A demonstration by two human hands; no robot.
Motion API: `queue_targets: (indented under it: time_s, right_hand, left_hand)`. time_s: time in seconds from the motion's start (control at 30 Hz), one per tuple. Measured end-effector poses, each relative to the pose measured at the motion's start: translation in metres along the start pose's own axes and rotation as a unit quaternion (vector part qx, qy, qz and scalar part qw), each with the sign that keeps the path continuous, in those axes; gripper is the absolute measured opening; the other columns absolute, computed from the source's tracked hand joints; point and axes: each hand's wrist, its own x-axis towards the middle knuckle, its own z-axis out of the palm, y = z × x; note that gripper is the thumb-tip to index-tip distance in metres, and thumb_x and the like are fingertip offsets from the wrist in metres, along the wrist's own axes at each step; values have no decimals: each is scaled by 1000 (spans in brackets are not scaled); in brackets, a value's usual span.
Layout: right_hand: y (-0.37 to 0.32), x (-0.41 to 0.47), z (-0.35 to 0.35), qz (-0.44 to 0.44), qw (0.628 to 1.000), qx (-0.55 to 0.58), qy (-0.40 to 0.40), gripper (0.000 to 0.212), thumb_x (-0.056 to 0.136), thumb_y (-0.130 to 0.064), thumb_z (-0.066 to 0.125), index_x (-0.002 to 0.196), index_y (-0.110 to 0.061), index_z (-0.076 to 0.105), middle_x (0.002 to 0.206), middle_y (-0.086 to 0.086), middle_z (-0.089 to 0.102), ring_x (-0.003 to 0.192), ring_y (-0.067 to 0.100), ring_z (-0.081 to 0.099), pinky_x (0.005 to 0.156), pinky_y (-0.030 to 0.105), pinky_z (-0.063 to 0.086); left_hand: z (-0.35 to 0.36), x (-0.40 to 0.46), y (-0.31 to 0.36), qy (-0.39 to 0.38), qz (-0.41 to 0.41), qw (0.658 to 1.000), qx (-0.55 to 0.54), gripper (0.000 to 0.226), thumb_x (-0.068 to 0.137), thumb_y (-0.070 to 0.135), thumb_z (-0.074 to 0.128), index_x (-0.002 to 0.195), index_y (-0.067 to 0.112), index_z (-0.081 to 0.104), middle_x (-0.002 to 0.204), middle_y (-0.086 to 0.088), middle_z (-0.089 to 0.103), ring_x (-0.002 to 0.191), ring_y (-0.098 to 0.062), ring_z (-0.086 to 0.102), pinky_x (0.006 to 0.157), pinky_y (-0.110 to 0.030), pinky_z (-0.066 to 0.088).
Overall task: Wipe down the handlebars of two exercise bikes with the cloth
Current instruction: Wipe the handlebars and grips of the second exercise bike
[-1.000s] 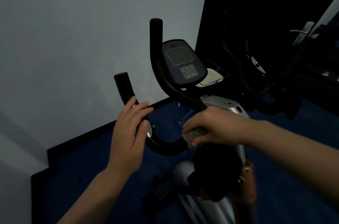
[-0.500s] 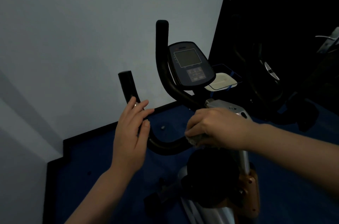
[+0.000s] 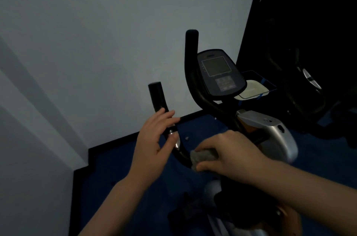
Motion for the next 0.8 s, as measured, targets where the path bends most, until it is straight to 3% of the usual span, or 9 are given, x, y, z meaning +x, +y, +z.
queue_targets:
  time_s: [0.17, 0.4, 0.5, 0.57, 0.7, 0.8]
  right_hand:
    - [-26, 13, 16, 80, 978, 173, 81, 32, 65, -51, 78, 88, -30, 76, 79, -12, 73, 72, -3, 65, 69, 23, 54]
    - [-45, 5, 24, 170, 960, 190, 117, 23, 69, -50, 75, 86, -33, 73, 72, -15, 68, 71, -7, 61, 61, 9, 46]
    - [-62, 30, 30, 207, 920, 257, 210, 23, 73, -48, 73, 78, -26, 71, 68, -10, 68, 65, -3, 61, 56, 13, 48]
    - [-68, 45, 30, 212, 898, 302, 241, 21, 76, -44, 74, 81, -23, 71, 73, -9, 69, 67, -1, 63, 63, 23, 54]
    - [-64, 42, 27, 200, 928, 250, 190, 25, 76, -41, 74, 99, -30, 70, 87, -14, 69, 78, -4, 62, 68, 14, 49]
    - [-65, 49, 27, 195, 928, 241, 207, 20, 77, -41, 74, 92, -30, 71, 81, -14, 70, 74, -5, 61, 61, 9, 45]
  left_hand:
    - [-12, 9, 3, 49, -37, 996, -71, 31, 90, 16, 52, 119, 24, 61, 135, 14, 51, 128, -1, 44, 103, -7, 30]
    - [-31, 49, -10, 27, -9, 998, -53, 51, 91, 20, 48, 139, 32, 39, 152, 15, 27, 139, 6, 22, 111, -4, 14]
    - [-35, 59, -19, -14, -18, 997, -74, 50, 93, 22, 44, 142, 26, 38, 150, 12, 35, 137, 7, 28, 113, -9, 18]
    - [-37, 61, -22, -21, -23, 995, -98, 45, 96, 19, 44, 141, 23, 42, 146, 11, 41, 132, 9, 33, 108, -4, 22]
    - [-42, 64, -21, -34, -40, 984, -168, 37, 95, 33, 35, 130, 35, 47, 139, 18, 46, 128, 11, 39, 103, -3, 26]
    - [-45, 66, -20, -37, -48, 979, -196, 36, 96, 36, 29, 126, 39, 48, 137, 20, 48, 126, 10, 42, 102, -2, 27]
